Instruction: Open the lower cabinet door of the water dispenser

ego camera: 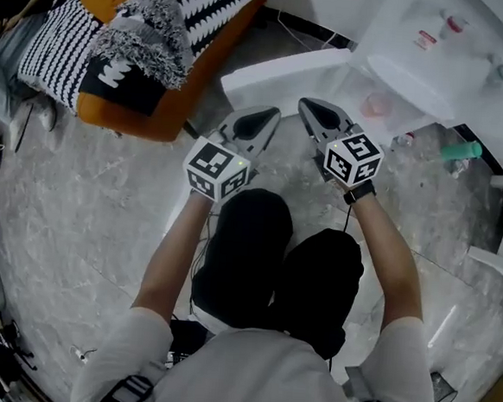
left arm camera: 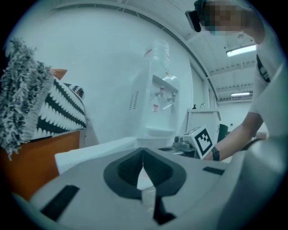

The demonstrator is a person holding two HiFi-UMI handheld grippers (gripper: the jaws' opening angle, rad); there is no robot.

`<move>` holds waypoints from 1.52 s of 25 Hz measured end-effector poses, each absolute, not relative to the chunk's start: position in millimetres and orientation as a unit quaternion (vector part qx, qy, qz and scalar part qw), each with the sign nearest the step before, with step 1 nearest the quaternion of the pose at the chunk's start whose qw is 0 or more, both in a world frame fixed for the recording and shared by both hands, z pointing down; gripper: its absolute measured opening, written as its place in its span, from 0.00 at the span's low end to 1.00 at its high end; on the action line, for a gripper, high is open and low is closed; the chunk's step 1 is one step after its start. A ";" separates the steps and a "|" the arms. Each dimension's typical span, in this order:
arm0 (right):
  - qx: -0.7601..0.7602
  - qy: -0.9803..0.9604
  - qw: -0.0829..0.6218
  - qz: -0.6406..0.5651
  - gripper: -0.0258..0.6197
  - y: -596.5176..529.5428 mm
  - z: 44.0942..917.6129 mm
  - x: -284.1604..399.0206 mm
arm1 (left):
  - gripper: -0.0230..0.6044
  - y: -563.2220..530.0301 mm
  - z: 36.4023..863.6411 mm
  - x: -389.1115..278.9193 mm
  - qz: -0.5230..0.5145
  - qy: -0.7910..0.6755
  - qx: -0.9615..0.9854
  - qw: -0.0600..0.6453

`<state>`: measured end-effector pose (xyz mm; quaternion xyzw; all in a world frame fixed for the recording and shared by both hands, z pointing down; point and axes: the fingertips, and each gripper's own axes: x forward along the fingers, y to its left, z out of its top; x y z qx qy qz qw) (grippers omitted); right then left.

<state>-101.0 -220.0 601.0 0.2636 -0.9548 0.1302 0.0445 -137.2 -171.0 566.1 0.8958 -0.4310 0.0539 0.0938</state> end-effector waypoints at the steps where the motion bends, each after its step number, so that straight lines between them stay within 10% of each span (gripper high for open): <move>1: 0.274 -0.952 0.045 0.131 0.05 -221.1 602.7 -87.8 | 0.06 -174.4 566.7 -126.1 0.055 -0.422 0.900 0.094; 38: 0.512 -0.853 0.049 0.085 0.05 -180.2 433.7 171.6 | 0.06 -185.9 433.9 69.1 0.078 -0.331 0.934 0.107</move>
